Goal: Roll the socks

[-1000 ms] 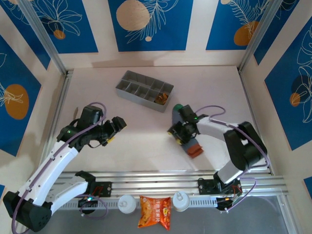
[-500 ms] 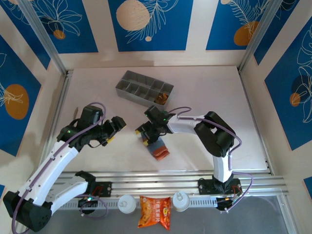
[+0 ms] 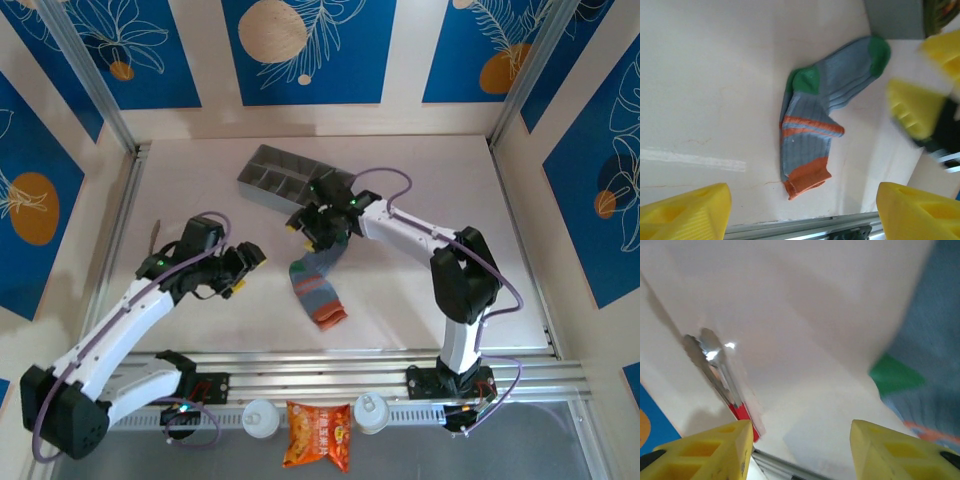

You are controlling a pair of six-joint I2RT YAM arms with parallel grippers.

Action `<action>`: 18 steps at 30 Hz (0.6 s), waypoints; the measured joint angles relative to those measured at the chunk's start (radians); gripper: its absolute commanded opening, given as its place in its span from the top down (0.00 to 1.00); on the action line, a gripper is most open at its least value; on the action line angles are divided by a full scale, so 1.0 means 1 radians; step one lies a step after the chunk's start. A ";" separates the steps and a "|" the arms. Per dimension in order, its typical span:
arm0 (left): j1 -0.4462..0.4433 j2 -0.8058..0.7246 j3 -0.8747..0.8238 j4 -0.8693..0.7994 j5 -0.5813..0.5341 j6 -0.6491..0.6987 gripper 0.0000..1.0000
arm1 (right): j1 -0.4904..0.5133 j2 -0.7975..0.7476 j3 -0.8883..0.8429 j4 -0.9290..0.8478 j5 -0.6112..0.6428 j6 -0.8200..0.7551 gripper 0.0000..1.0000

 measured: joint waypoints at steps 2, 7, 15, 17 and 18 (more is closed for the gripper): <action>-0.050 0.069 -0.015 0.052 0.010 -0.021 0.31 | -0.021 0.058 0.078 -0.009 0.002 -0.050 0.47; -0.158 0.232 -0.018 0.184 0.018 -0.059 0.34 | -0.057 0.220 0.230 -0.037 -0.003 -0.107 0.49; -0.267 0.503 0.098 0.311 0.035 -0.069 0.39 | -0.136 0.362 0.367 -0.125 -0.010 -0.208 0.49; -0.284 0.568 0.150 0.327 0.041 -0.065 0.40 | -0.170 0.385 0.409 -0.145 -0.014 -0.248 0.48; -0.290 0.591 0.168 0.334 0.044 -0.061 0.40 | -0.185 0.392 0.423 -0.153 -0.018 -0.265 0.48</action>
